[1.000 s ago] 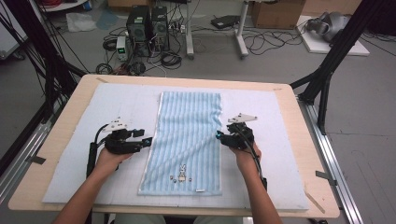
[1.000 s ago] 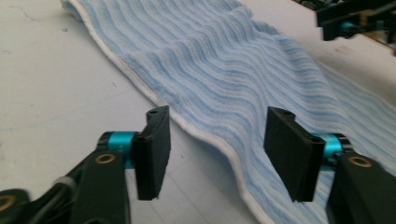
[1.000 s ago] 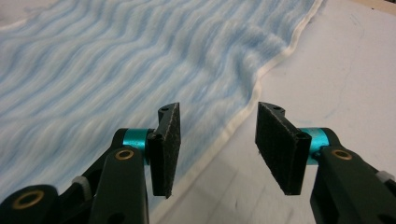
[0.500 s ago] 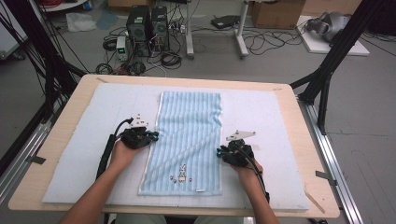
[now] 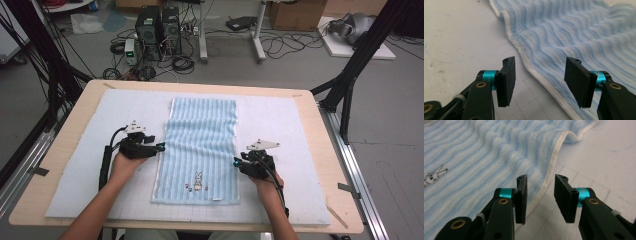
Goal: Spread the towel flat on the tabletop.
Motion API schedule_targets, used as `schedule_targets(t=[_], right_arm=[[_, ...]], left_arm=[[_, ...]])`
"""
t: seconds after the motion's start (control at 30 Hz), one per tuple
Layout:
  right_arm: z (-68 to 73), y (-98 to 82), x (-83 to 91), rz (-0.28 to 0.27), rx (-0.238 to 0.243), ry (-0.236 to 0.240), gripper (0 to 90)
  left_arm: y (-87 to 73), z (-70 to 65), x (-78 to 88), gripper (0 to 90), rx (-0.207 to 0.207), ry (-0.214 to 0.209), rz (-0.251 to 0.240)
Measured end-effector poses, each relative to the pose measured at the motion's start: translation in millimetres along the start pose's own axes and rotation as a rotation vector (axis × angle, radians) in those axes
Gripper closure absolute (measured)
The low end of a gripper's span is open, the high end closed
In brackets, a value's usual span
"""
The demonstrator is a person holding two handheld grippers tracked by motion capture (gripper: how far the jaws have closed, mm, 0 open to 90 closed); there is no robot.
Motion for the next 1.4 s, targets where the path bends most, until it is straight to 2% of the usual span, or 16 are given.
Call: schedule_targets(t=[0.13, 0.27, 0.33, 0.37, 0.4, 0.47, 0.53, 0.6, 0.63, 0.67, 0.7, 0.73, 0.77, 0.9, 1.13, 1.4], right_arm=[[-0.2, -10.9, 7.8, 0.006, -0.009, 0.010, 60.0], [3.7, -18.8, 17.1, 0.000, -0.009, 0.015, 57.9], [8.5, -22.0, 23.5, -0.005, -0.007, 0.032, 58.3], [11.1, -23.3, 26.4, -0.008, 0.001, 0.041, 59.5], [14.7, -25.7, 28.9, -0.003, 0.012, 0.051, 61.0], [19.3, -29.2, 30.2, 0.008, 0.021, 0.063, 63.8], [23.2, -32.3, 30.0, 0.025, 0.027, 0.077, 66.2], [26.7, -34.7, 28.9, 0.041, 0.038, 0.092, 70.1], [27.4, -35.1, 29.0, 0.037, 0.048, 0.084, 74.3], [28.0, -35.3, 29.3, 0.041, 0.047, 0.097, 78.2], [28.2, -35.5, 29.6, 0.048, 0.042, 0.111, 81.5], [28.5, -35.8, 29.9, 0.050, 0.042, 0.125, 85.6], [29.4, -36.0, 30.5, 0.054, 0.049, 0.136, 86.0], [30.4, -40.0, 36.9, 0.068, 0.058, 0.173, 86.4], [34.1, -54.4, 62.1, 0.058, 0.063, 0.239, 86.4], [46.4, -67.7, 84.9, 0.074, 0.089, 0.278, 86.1]], left_arm=[[-12.3, -17.5, 9.8, 41.6, -0.015, -0.065, -0.012], [-30.8, -31.3, 11.9, 36.5, 0.005, -0.118, 0.012], [-33.2, -39.5, 15.8, 35.8, -0.002, -0.119, 0.014], [-34.9, -45.2, 18.4, 35.9, -0.022, -0.146, 0.021], [-36.3, -48.1, 19.4, 38.4, -0.034, -0.152, 0.030], [-42.4, -54.4, 19.8, 52.9, -0.047, -0.169, 0.082], [-49.2, -59.6, 18.7, 61.0, -0.070, -0.180, 0.128], [-50.8, -63.4, 19.1, 62.7, -0.101, -0.159, 0.133], [-51.5, -64.4, 19.7, 67.7, -0.120, -0.156, 0.141], [-52.6, -64.9, 20.1, 75.2, -0.135, -0.167, 0.142], [-53.4, -66.5, 20.4, 81.2, -0.137, -0.200, 0.146], [-54.1, -68.7, 20.3, 86.1, -0.155, -0.207, 0.155], [-54.9, -70.9, 20.6, 86.5, -0.164, -0.216, 0.162], [-61.0, -77.7, 26.9, 87.2, -0.133, -0.287, 0.173], [-70.1, -91.5, 43.7, 87.3, -0.136, -0.345, 0.188], [-83.4, -107.4, 57.7, 86.8, -0.136, -0.419, 0.215]])
Point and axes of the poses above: each handheld gripper's, and its own axes: x roughly backward along the jaws, y roughly out of its top, z roughly to its left, the point moved 6 cm from there along -x, roughly forward along the jaws, and after that the axes turned 14 degrees about -y, right-handed, at the moved point
